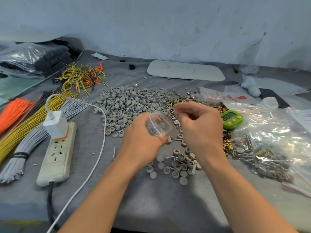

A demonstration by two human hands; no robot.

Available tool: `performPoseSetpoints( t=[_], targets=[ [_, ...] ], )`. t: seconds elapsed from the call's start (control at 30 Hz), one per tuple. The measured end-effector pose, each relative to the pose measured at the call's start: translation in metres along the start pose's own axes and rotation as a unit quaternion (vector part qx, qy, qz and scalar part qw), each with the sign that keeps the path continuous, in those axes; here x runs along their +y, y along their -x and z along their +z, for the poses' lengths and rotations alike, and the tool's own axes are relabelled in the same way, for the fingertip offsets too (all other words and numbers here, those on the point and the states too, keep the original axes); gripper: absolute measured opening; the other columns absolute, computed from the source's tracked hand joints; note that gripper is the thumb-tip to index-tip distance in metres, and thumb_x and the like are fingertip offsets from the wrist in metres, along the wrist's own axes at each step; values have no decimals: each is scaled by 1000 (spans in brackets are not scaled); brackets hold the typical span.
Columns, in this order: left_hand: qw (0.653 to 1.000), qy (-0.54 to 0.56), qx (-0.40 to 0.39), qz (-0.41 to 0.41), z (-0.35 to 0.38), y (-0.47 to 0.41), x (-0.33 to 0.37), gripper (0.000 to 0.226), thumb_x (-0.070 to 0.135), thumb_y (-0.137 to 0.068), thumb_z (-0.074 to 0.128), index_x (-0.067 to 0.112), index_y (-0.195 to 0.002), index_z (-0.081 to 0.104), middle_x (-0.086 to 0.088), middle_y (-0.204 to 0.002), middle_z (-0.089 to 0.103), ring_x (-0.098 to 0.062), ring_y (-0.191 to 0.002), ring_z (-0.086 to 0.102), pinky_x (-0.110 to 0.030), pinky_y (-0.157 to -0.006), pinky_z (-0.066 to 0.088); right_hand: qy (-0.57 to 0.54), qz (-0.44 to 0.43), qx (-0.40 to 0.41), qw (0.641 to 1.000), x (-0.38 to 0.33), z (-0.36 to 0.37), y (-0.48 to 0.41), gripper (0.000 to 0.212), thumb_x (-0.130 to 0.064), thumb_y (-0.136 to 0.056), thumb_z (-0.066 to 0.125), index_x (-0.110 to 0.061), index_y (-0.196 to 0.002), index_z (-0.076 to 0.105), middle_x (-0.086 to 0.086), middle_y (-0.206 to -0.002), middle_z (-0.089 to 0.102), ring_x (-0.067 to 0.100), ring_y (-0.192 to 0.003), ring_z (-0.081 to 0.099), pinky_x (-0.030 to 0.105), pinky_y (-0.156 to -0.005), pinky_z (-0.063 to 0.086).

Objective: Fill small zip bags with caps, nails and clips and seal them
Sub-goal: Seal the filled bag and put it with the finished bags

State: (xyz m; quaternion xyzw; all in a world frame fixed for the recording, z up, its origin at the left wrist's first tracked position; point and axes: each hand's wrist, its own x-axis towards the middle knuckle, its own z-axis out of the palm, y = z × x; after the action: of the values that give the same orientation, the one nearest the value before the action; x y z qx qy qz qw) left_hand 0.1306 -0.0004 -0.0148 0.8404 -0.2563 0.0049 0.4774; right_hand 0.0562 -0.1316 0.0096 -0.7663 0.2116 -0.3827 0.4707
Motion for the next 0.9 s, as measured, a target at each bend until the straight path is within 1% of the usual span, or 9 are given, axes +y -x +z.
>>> performPoseSetpoints(
  t=[0.1,0.2,0.3,0.4,0.53,0.63,0.77,0.83,0.9],
  targets=[
    [971,225,-19,-81,-5,-2,9,20,18,-76,80,24,-94,72,9,-92,76,-7,-84,70,-37,-78,56,11,49,24,998,7,-6,-4,27,-7,-88,69,-31,-86,82,-24,-79,76,-5,-81,72,31,-87,62],
    [917,385,25,-102,-18,-8,11,7,17,-73,70,19,-80,72,9,-79,71,-6,-71,64,-35,-75,49,57,62,-4,996,10,-5,-6,25,-12,-88,71,-33,-83,82,-27,-79,75,-10,-78,70,23,-82,60],
    [948,269,163,-39,-17,-10,11,16,12,-74,75,19,-89,72,11,-90,74,-6,-83,67,-31,-81,53,99,73,-40,992,13,-6,-7,27,-13,-88,69,-36,-80,81,-24,-78,75,-5,-68,69,23,-70,59],
    [945,227,234,40,-14,-7,18,22,19,-70,75,30,-88,68,15,-97,72,-1,-96,68,-24,-87,52,138,81,-54,986,17,-4,-8,28,-14,-87,67,-36,-77,80,-19,-78,76,-2,-66,68,25,-66,57],
    [948,221,229,22,-13,-11,17,22,28,-67,73,30,-88,71,9,-101,74,-8,-100,70,-40,-94,55,175,86,-85,977,20,-3,-9,23,-18,-90,69,-35,-81,80,-19,-84,75,-2,-63,67,23,-64,57],
    [953,218,209,10,-10,-10,18,23,30,-67,72,30,-90,73,10,-97,76,-8,-96,71,-36,-90,56,240,83,-165,953,21,-3,-8,29,-12,-96,63,-35,-103,79,-13,-105,77,6,-87,72,27,-84,59],
    [954,226,195,-8,-10,-14,13,21,27,-66,72,32,-87,71,20,-88,75,4,-81,68,-17,-75,51,342,67,-291,891,23,6,-11,55,3,-94,54,-34,-132,68,-3,-130,71,24,-109,69,32,-90,58],
    [956,217,195,-34,-10,-14,10,23,30,-66,73,32,-89,73,15,-91,76,-3,-86,71,-29,-81,56,395,59,-308,864,24,8,-15,46,-1,-93,59,-32,-125,70,2,-121,73,28,-108,68,40,-93,59],
    [962,184,196,-56,-10,-13,8,24,35,-64,73,35,-89,73,14,-95,76,-7,-92,71,-39,-88,58,431,46,-286,854,27,7,-19,25,-9,-92,65,-26,-106,74,4,-107,75,28,-99,69,38,-88,59]
  ],
)
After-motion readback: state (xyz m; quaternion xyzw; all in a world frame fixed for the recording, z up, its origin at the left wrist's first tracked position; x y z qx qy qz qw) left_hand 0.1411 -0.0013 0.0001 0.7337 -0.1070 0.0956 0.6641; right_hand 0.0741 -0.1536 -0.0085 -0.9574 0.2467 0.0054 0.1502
